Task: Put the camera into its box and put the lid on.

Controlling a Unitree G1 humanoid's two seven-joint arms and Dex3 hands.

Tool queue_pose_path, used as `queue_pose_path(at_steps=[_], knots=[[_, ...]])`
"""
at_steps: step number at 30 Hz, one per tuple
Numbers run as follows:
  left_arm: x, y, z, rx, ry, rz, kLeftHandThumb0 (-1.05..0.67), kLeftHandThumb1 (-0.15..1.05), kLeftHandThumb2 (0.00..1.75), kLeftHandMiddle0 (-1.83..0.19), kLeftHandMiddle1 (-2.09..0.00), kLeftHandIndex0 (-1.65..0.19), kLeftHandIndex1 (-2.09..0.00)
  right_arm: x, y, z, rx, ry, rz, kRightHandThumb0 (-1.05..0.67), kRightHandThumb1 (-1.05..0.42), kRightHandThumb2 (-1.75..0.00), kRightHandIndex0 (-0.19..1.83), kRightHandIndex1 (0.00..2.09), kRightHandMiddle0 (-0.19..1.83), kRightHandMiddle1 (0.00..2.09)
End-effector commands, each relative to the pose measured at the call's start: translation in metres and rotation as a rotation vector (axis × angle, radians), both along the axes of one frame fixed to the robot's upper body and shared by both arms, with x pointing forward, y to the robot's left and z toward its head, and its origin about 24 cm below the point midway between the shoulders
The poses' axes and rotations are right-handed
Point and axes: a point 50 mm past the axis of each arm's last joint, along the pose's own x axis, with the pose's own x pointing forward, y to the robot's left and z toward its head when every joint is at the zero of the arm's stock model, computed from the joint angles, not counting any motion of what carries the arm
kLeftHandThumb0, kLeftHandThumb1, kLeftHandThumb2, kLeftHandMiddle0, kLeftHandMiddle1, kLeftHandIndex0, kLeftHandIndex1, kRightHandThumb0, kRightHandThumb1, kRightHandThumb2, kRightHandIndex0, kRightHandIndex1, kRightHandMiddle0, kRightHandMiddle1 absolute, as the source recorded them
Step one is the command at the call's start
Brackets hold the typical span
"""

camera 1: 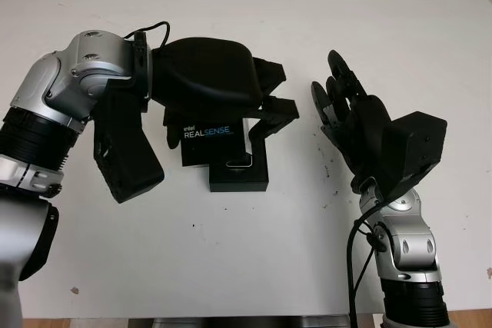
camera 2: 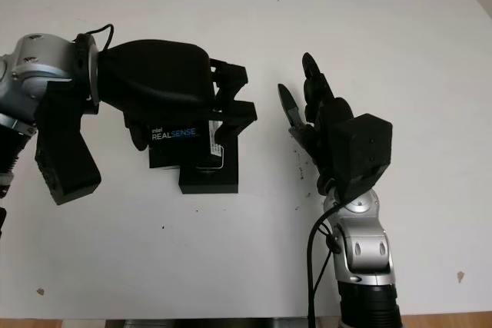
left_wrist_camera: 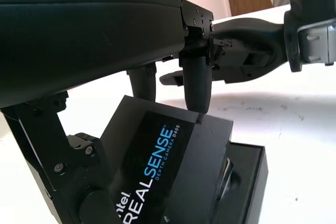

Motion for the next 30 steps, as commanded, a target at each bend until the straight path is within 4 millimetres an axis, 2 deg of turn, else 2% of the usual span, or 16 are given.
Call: queue_pose_path(at_steps=[1,4,7,10,14,19,23,30], knots=[[0.001,-0.005,0.002,-0.005,-0.005,-0.019,-0.35,1.05,0.27,-0.38,-2.09,-0.10,-2.09,-0.003,0.001,0.003,0.000,-0.015,-0.004,-0.68,-1.05,-0.35,-0.02,0.06,0.05,0.06],[0.003,-0.008,0.001,-0.009,0.020,-0.008,-0.35,1.05,0.26,-0.39,-2.09,-0.12,-2.09,-0.003,0.001,0.003,0.002,-0.018,-0.005,-0.68,-1.05,-0.34,-0.02,0.06,0.05,0.05],[0.007,-0.011,-0.001,-0.013,0.093,0.026,-0.33,1.05,0.27,-0.55,-2.09,-0.26,-2.09,-0.004,0.000,0.003,0.011,-0.023,-0.001,-0.66,-1.05,-0.35,-0.02,0.05,0.05,0.05],[0.010,-0.012,-0.003,-0.010,0.140,0.040,-0.33,1.05,0.30,-0.51,-2.09,-0.21,-2.09,-0.004,0.000,0.002,0.017,-0.024,-0.001,-0.66,-1.05,-0.35,-0.03,0.05,0.04,0.05],[0.011,-0.013,-0.006,-0.006,0.150,0.027,-0.33,1.05,0.29,-0.53,-2.09,-0.23,-2.09,-0.005,0.001,0.003,0.030,-0.027,-0.002,-0.66,-1.05,-0.34,-0.03,0.05,0.04,0.05],[0.012,-0.015,-0.012,-0.009,0.167,0.011,-0.32,1.05,0.26,-0.65,-2.09,-0.32,-2.09,-0.005,0.001,0.002,0.032,-0.032,-0.006,-0.65,-1.05,-0.34,-0.03,0.05,0.04,0.05],[0.012,-0.017,-0.011,0.005,0.186,0.016,-0.33,1.05,0.28,-0.59,-2.09,-0.22,-2.09,-0.005,0.001,0.001,0.032,-0.029,-0.017,-0.66,-1.05,-0.34,-0.02,0.06,0.05,0.06],[0.010,-0.022,-0.008,-0.009,0.194,-0.010,-0.31,1.05,0.23,-0.56,-2.09,-0.31,-2.09,-0.005,0.003,0.000,0.037,-0.024,-0.018,-0.67,-1.05,-0.34,-0.04,0.05,0.04,0.05]])
